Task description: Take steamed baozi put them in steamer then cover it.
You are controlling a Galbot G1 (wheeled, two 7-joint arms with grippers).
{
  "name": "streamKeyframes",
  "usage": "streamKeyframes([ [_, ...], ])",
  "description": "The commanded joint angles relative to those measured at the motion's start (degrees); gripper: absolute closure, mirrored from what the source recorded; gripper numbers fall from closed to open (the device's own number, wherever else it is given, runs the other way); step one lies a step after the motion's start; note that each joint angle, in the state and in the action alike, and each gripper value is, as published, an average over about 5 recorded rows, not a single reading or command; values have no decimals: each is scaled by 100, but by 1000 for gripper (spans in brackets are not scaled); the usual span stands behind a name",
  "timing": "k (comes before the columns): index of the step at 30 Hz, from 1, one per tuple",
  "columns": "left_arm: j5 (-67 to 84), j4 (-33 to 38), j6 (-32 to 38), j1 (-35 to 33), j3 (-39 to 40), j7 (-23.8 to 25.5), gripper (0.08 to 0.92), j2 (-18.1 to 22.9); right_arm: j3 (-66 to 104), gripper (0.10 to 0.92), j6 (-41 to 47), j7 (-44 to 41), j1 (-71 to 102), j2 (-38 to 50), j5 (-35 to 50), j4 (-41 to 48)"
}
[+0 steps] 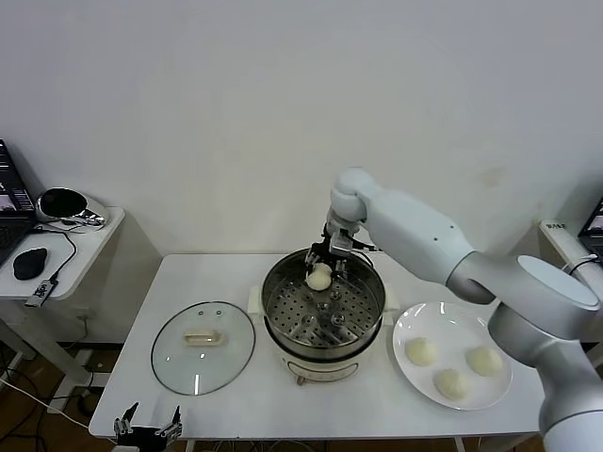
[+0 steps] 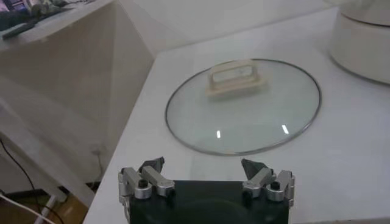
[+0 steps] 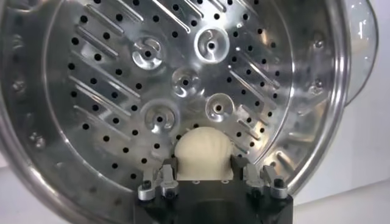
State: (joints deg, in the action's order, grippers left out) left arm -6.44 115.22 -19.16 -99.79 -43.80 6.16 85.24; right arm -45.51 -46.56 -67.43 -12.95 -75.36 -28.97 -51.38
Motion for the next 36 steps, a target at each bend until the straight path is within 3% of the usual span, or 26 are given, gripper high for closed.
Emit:
streamKeyframes([
  [1, -8, -6, 1, -19, 7, 7, 177, -2, 17, 436, -54, 208, 78, -3, 84, 13],
  [8, -32, 7, -2, -58, 2, 22, 177, -8, -64, 248, 751, -331, -298, 424, 1169, -766],
  [11, -37, 10, -4, -55, 4, 27, 177, -5, -68, 210, 1006, -451, -535, 642, 1559, -1007],
  [17, -49, 25, -13, -41, 25, 46, 177, -28, -343, 203, 2407, -647, -1150, 1576, 2756, -1699],
  [27, -20, 94, -55, 13, 76, 107, 177, -120, -824, 203, 6221, -833, -1475, 3658, 3959, -3032],
  [36, 16, 224, -91, -10, 124, 145, 177, -169, 128, 203, 7115, -902, -224, 5011, 3641, -3614],
])
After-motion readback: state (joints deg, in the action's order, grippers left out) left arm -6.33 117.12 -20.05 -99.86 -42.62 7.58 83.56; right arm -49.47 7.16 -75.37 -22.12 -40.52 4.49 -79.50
